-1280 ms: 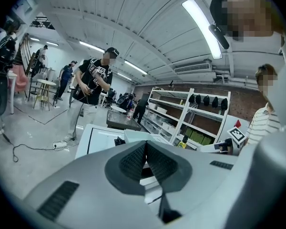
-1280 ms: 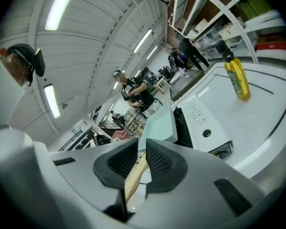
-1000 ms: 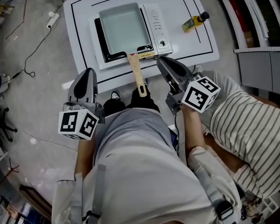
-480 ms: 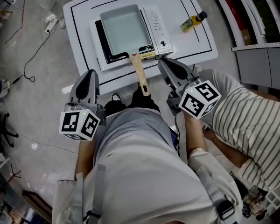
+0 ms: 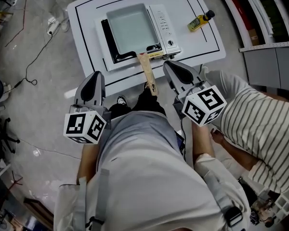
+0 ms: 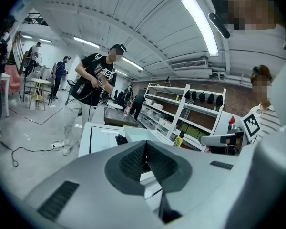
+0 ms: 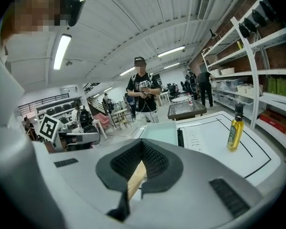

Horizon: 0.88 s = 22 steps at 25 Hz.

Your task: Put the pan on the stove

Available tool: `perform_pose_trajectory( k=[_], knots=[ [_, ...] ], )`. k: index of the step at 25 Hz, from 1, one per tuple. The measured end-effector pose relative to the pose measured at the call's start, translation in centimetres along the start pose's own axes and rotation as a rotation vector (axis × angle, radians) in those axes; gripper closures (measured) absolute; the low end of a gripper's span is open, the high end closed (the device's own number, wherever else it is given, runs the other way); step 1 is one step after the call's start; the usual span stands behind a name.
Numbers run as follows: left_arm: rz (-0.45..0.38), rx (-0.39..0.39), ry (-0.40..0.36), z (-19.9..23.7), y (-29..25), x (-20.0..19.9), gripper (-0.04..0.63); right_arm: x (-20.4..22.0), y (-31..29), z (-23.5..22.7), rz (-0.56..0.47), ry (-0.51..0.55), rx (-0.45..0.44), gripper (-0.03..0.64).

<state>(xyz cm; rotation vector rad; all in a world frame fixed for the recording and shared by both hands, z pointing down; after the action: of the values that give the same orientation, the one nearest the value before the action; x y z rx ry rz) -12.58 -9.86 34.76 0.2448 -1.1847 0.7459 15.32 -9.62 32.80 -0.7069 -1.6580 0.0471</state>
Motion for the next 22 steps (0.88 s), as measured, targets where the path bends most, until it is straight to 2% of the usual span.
perform_pose_trajectory(
  k=[9,22],
  knots=[
    [0.03,-0.008,-0.03,0.1,0.9,0.1,0.589,0.5,0.3,0.6,0.01,0.005,0.055,0.607],
    [0.048,-0.01,-0.027,0.5,1.7,0.2,0.589,0.4,0.5,0.9,0.035,0.057,0.133,0.607]
  ],
)
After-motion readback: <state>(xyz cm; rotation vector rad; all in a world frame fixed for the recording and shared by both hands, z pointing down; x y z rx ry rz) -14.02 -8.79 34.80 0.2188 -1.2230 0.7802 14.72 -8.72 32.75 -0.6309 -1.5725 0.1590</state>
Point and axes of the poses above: the fingertips, and each gripper's own axes: y backward along the fingers, z to its left, x out of its underside, the point moved 8 cm from there along y, backward along the fingers, and after that the axes turned 10 degrees about x, right-handed, at the moved point
